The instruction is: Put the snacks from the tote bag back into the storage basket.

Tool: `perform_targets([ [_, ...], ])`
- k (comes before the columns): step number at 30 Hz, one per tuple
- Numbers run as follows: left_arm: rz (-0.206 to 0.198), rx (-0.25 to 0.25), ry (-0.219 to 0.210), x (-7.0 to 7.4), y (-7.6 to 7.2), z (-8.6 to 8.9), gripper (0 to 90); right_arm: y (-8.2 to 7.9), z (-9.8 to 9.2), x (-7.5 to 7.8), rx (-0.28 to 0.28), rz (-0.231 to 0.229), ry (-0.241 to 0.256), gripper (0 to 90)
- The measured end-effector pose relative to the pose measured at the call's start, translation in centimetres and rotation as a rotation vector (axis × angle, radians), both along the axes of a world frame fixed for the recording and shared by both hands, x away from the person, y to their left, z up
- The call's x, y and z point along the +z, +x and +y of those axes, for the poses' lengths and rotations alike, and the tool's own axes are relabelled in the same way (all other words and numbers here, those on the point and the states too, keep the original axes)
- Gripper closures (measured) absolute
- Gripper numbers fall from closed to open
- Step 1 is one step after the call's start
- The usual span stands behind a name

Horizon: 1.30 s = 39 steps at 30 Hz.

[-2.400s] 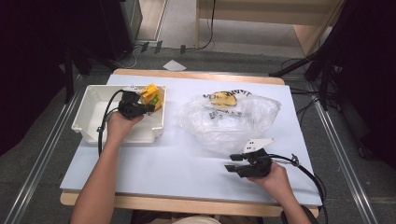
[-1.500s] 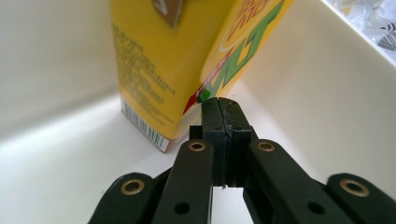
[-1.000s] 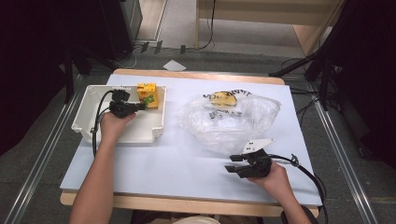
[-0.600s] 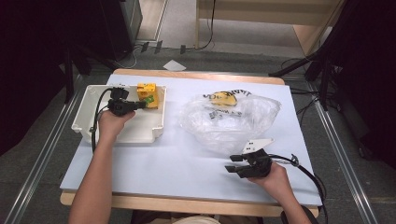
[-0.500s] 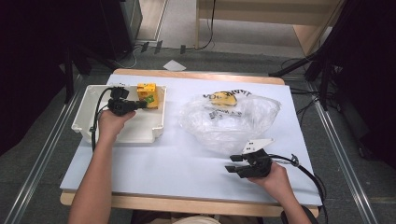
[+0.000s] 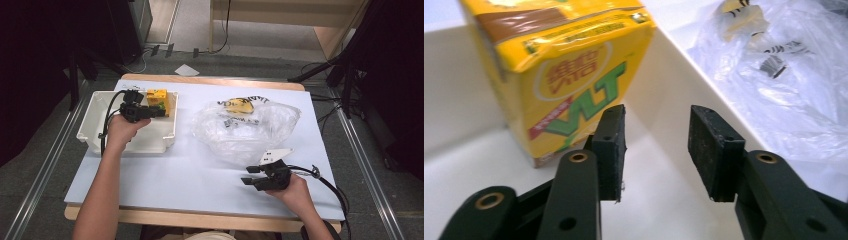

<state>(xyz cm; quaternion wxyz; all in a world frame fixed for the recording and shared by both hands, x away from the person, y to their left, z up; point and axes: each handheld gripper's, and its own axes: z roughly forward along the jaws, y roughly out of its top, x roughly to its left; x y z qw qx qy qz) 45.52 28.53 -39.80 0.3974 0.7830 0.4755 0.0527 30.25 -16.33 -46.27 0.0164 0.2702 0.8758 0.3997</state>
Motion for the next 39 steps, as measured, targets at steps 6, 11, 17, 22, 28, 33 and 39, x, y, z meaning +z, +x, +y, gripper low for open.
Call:
perform_targets([
  [6, 0.0, -0.017, 0.015, 0.7, -0.4, -1.0, 50.8, 0.2, 0.0, 0.0, 0.002, -0.005, 0.003, 52.8],
  [11, -0.01, -0.042, 0.014, 1.3, -0.8, -2.0, 46.4, 0.3, 0.0, 0.0, 0.002, 0.001, 0.003, 52.7],
  [17, -0.007, -0.069, 0.023, 1.5, -1.2, -3.0, 43.6, 0.4, 0.0, 0.0, 0.006, -0.003, 0.004, 52.5],
  [22, -0.015, -0.094, 0.021, 1.8, -1.5, -4.0, 42.9, 0.5, 0.0, 0.0, 0.005, -0.004, 0.006, 52.4],
  [28, -0.027, -0.141, 0.017, 2.2, -2.0, -5.4, 41.8, 0.6, 0.0, 0.0, 0.003, 0.001, 0.007, 52.3],
  [33, -0.034, -0.171, 0.029, 2.3, -2.4, -6.6, 41.6, 0.6, 0.0, 0.0, 0.004, 0.0, 0.008, 52.3],
  [39, -0.044, -0.216, 0.043, 2.0, -2.8, -8.3, 41.6, 0.6, 0.0, 0.0, 0.005, 0.001, 0.006, 52.1],
])
